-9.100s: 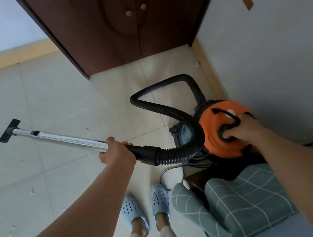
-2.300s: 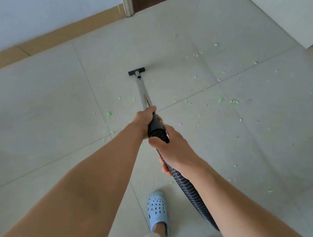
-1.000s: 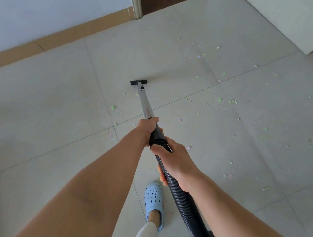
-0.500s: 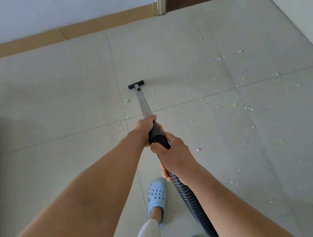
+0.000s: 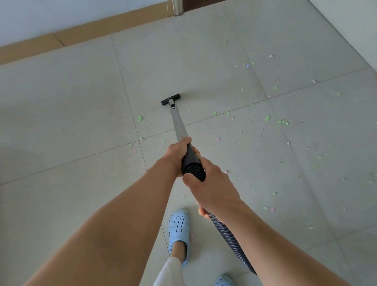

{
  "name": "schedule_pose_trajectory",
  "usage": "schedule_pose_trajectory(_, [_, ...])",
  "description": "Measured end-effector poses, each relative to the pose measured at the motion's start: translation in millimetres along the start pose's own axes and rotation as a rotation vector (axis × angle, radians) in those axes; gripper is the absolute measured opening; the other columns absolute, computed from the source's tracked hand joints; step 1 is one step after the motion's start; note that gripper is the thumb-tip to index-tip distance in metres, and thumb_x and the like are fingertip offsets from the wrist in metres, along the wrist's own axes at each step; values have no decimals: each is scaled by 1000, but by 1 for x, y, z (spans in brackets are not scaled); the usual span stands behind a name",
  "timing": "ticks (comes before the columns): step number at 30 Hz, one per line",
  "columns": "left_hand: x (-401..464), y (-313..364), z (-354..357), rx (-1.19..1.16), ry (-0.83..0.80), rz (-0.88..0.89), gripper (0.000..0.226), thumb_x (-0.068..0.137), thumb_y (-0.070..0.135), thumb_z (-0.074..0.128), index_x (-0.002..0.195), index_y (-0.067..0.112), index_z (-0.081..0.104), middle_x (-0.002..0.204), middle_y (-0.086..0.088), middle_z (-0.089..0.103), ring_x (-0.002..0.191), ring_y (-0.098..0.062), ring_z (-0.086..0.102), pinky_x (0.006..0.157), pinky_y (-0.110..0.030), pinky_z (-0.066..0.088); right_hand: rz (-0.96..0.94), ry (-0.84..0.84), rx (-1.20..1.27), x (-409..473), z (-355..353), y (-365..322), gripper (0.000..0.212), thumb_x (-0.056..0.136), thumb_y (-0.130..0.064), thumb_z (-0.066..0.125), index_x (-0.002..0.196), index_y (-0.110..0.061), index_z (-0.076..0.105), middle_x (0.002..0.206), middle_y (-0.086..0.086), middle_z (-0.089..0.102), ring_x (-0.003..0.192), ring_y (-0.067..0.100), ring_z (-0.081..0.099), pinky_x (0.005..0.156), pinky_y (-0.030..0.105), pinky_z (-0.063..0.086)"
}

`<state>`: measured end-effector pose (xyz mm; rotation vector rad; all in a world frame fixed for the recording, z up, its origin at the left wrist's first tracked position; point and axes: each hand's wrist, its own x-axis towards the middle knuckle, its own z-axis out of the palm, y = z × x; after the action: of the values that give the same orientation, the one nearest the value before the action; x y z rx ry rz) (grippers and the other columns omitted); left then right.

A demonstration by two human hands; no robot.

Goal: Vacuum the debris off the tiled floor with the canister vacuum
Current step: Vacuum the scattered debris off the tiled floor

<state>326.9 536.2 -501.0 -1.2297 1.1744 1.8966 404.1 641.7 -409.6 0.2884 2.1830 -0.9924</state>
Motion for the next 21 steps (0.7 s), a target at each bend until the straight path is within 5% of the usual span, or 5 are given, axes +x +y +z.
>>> schedule_pose_trajectory(17, [-15, -62, 21, 30, -18, 1, 21, 96, 18, 54, 82, 4, 47, 50, -7, 53, 39, -19, 51, 43, -22, 47, 9, 44, 5, -39, 1, 57, 47, 94, -35, 49, 140, -27, 46, 69, -5, 54, 53, 18, 56, 75, 39, 58])
schedule_pose_trajectory(21, [-19, -74, 28, 52, -20, -5, 23, 97, 18, 53, 79, 4, 46, 54, -7, 50, 39, -19, 49, 42, -21, 47, 27, 53, 76, -45, 2, 72, 32, 92, -34, 50, 123, -25, 53, 73, 0, 61, 52, 26, 66, 73, 45, 63])
